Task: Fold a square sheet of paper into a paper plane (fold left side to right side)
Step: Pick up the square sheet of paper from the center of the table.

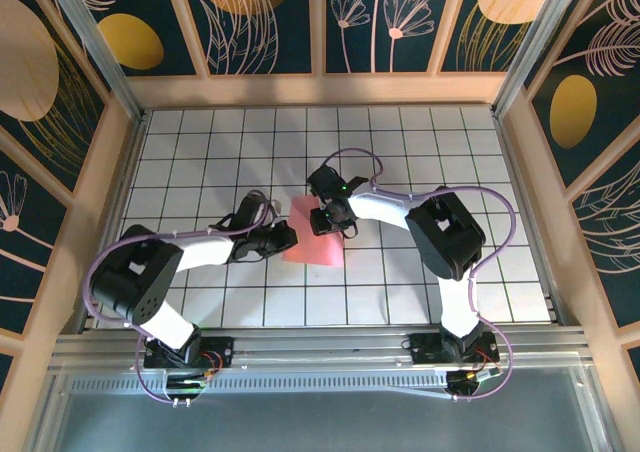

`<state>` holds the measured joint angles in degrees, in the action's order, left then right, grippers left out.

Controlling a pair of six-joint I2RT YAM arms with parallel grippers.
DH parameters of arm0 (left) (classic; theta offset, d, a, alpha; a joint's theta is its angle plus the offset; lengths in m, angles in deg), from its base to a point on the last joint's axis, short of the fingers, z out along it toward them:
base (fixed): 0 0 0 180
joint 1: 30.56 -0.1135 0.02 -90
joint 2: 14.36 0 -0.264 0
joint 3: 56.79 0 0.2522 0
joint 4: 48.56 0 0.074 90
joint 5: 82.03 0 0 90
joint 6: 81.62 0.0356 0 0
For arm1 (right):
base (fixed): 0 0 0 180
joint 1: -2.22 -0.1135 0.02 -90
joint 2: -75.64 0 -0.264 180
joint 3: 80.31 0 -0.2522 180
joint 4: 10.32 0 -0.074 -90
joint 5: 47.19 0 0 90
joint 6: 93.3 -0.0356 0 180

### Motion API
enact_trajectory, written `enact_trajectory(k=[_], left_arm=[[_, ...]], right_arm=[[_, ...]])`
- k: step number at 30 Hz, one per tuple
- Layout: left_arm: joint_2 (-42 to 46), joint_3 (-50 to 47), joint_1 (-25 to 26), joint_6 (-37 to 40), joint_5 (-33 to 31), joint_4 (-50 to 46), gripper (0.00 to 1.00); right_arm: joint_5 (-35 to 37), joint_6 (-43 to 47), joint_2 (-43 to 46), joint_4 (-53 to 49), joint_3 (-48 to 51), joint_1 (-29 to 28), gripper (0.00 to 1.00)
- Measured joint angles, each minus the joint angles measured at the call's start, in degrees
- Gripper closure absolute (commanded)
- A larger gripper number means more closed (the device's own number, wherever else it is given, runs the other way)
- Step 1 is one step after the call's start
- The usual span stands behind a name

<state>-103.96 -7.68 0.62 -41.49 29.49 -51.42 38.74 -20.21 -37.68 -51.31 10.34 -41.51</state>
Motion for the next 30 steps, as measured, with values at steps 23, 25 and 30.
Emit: enact_trajectory(k=[23, 25, 30], left_arm=[[30.4, -13.5, -21.9, -2.0, 23.1, 27.6, 0.04], [31.0, -13.4, -21.9, -2.3, 25.9, 30.3, 0.01], [33.1, -12.6, -21.8, -2.4, 31.6, 34.5, 0.01]], right_arm=[[-39.5, -3.3, 30.3, 23.3, 18.2, 15.9, 0.72], [-43.1, -3.6, 32.6, 25.0, 18.3, 15.9, 0.72], [-50.9, -6.4, 37.6, 31.0, 18.8, 14.9, 0.72]])
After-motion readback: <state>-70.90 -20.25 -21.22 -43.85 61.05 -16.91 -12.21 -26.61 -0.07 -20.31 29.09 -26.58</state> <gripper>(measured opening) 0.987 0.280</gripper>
